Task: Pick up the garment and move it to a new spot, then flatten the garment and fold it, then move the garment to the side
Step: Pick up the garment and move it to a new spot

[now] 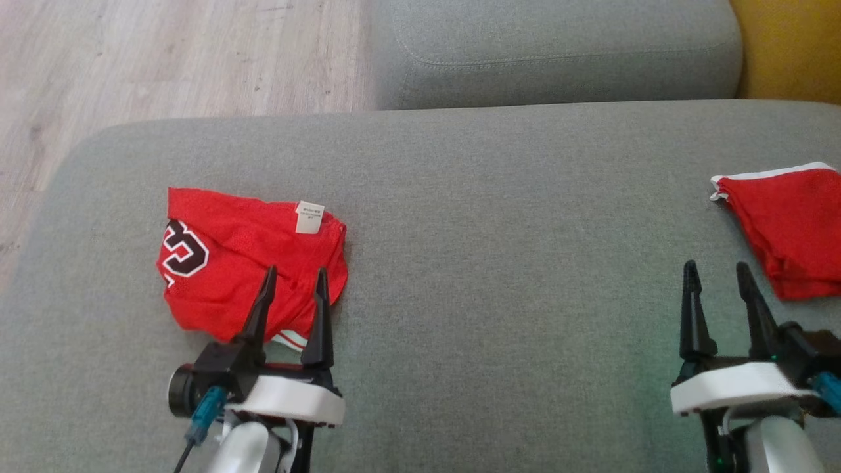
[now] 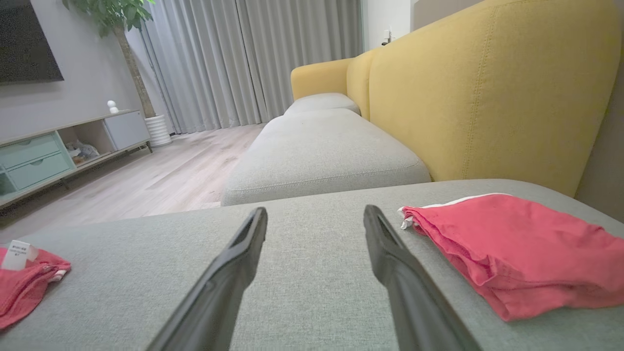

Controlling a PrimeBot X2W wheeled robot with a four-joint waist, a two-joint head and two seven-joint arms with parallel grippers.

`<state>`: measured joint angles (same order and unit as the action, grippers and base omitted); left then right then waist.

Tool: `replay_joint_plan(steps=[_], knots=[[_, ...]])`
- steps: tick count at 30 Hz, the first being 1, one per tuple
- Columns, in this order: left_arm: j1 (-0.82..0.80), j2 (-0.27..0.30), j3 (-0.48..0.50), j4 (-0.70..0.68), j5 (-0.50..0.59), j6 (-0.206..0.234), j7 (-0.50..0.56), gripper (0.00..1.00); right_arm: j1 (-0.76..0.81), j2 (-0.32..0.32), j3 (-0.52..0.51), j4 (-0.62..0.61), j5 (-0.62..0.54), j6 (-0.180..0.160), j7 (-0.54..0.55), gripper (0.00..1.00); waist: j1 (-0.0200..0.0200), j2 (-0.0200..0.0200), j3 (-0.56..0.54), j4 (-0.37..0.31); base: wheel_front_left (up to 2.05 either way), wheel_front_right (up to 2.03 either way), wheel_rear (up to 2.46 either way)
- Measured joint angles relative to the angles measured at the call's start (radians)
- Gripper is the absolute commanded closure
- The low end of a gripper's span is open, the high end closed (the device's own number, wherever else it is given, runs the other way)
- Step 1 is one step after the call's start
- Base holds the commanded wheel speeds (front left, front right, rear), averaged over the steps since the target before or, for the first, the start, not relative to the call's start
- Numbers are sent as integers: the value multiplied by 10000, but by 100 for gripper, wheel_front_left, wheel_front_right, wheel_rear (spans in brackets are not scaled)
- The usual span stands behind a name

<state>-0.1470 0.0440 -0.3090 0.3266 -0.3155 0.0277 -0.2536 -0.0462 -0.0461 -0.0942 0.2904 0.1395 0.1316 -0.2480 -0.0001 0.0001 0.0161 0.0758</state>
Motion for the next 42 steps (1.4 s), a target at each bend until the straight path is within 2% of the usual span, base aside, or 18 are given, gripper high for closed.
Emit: replay_joint_plan(steps=[14,24,42], knots=[[234,21,90,-17,13,23,0,0,181,4,132,-328,58,0,-2,0,1,0,-61,-57,0,0,0],[231,23,94,-6,13,44,0,0,197,4,301,-330,104,0,-2,0,1,0,-71,291,0,0,0],[259,23,194,163,171,73,0,0,606,8,1421,-408,372,0,-27,0,1,0,-397,2181,0,0,0]])
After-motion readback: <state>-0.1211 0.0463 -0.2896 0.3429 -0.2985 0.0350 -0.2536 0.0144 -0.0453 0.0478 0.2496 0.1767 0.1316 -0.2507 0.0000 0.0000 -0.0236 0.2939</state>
